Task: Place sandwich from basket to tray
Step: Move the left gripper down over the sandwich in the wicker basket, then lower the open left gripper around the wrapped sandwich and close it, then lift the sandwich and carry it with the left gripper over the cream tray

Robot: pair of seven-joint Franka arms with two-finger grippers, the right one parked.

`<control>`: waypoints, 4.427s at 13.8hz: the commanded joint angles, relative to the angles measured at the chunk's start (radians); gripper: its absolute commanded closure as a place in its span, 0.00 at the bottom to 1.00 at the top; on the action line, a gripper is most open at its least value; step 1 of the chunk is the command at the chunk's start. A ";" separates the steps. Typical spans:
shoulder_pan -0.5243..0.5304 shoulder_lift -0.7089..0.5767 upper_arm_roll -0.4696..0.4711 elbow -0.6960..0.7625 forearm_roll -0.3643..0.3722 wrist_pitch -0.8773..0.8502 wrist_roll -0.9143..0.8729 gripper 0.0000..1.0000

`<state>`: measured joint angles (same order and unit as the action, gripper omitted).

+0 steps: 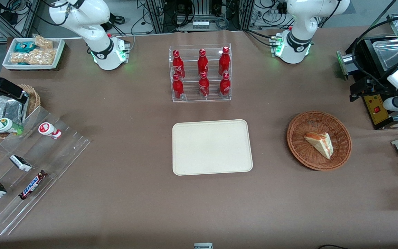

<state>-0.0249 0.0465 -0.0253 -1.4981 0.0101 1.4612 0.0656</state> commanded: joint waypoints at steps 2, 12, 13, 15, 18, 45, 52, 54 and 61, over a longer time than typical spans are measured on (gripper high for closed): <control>-0.004 0.067 0.004 -0.043 0.013 -0.001 -0.021 0.00; 0.082 0.177 0.007 -0.321 0.014 0.339 -0.033 0.00; 0.100 0.177 0.007 -0.339 0.016 0.367 -0.067 0.00; 0.115 0.174 0.007 -0.399 0.016 0.451 -0.177 0.00; 0.115 0.180 0.007 -0.471 0.016 0.553 -0.439 0.00; 0.074 0.219 -0.086 -0.415 -0.136 0.636 -0.980 0.99; -0.212 0.392 -0.148 -0.214 -0.122 0.639 -0.980 0.98; -0.314 0.502 -0.148 -0.105 -0.102 0.648 -0.980 0.98; -0.498 0.642 -0.147 0.004 -0.091 0.735 -0.986 0.98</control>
<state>-0.4900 0.6536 -0.1844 -1.5486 -0.1003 2.2067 -0.9151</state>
